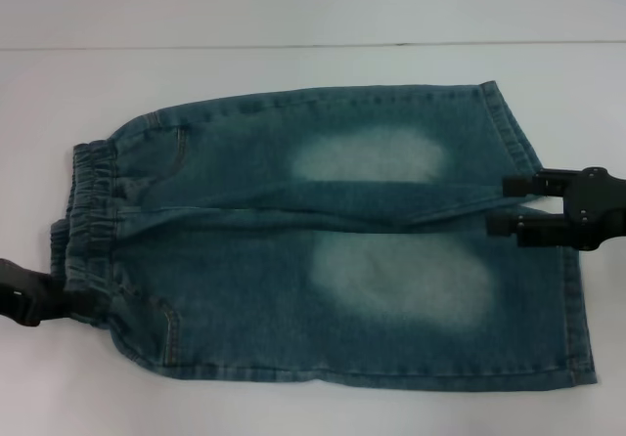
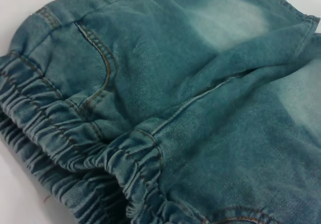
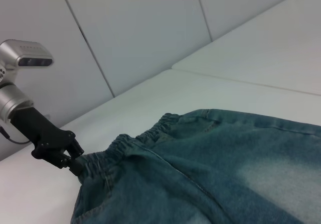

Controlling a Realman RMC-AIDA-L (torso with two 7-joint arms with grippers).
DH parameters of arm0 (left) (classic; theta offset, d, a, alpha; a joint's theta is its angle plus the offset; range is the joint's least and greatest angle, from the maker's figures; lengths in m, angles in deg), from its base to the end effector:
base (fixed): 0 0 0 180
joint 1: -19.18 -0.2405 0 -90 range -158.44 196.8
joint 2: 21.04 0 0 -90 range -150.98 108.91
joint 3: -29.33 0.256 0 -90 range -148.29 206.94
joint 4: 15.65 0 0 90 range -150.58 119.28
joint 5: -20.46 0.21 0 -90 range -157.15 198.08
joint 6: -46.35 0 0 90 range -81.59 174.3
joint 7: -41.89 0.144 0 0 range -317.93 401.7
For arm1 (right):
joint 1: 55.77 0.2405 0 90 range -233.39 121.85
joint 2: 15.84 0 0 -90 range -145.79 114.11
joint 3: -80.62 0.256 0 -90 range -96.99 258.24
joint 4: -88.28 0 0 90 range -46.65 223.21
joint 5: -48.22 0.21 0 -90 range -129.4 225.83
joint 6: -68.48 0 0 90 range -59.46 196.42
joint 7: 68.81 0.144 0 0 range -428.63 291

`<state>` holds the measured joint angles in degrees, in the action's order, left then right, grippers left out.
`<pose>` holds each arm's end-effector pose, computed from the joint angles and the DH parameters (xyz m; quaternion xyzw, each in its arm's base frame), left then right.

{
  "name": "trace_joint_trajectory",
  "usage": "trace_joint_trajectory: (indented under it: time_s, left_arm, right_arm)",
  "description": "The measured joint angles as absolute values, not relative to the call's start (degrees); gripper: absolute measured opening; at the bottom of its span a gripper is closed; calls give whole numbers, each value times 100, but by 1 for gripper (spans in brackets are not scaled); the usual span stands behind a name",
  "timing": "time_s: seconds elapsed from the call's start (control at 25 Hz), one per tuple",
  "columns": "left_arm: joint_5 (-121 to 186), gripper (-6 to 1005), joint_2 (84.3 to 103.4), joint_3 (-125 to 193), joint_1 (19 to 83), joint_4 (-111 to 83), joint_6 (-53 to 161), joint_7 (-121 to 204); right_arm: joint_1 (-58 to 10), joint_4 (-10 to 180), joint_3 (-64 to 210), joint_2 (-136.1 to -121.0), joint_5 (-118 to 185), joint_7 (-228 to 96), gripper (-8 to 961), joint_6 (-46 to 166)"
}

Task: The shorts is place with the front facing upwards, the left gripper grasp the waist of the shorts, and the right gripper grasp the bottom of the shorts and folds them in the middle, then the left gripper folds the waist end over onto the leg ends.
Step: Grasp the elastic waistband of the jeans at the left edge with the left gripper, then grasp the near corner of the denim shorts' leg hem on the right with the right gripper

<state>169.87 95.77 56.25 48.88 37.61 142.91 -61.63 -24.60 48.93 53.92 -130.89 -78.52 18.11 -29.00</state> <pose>-0.3298 0.3053 0.0637 -0.8990 -0.4160 -0.0131 0.1363 0.2886 0.3230 0.0447 -0.9261 0.2853 0.2163 0.1192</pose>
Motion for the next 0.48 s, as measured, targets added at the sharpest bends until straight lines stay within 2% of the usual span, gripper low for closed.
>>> trace_joint_trajectory:
  time_s: [0.28,0.48]
  left_arm:
    - [16987,94,9593,5631,4890,3761,14332,-6116]
    - [16973,36,9611,5621,4951,3754,14447,-6097]
  right_arm:
    - [-2465,4903,5426,-13089,-7837,1819,801,-2910]
    - [-2416,4863,5409,-13014,-7632,2248,798,-3114]
